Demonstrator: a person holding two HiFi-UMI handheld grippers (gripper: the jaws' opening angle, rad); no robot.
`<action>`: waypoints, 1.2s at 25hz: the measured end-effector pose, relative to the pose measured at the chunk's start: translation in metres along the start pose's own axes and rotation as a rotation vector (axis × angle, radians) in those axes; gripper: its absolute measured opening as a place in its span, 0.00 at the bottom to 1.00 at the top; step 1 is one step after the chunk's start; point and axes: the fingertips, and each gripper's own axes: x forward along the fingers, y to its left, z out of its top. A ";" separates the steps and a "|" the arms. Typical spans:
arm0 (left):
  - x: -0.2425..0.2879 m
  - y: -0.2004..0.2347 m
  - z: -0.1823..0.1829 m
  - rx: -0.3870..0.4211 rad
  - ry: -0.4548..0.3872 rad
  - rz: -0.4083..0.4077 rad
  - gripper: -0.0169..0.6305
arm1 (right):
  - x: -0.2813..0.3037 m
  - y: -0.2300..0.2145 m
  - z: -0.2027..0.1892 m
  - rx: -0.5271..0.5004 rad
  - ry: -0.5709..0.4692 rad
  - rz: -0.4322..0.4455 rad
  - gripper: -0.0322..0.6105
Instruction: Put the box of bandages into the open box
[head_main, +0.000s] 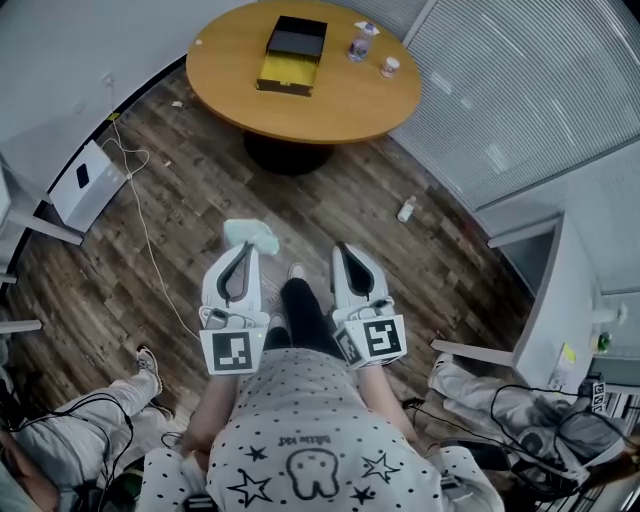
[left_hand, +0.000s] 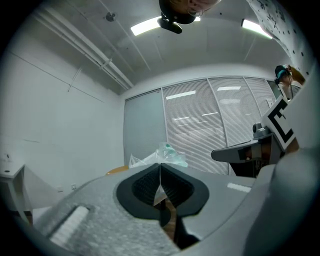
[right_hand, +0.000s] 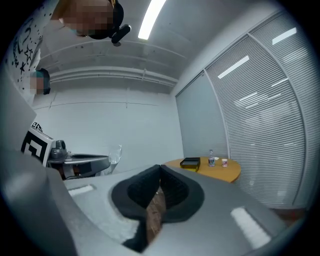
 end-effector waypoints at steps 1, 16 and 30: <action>0.003 0.001 -0.001 -0.002 0.005 0.003 0.05 | 0.004 -0.002 0.000 0.003 0.001 0.005 0.06; 0.109 0.013 -0.010 0.012 0.028 0.042 0.05 | 0.104 -0.068 0.004 0.020 0.033 0.098 0.06; 0.189 0.024 -0.012 0.024 0.033 0.169 0.05 | 0.176 -0.124 0.001 0.026 0.066 0.215 0.06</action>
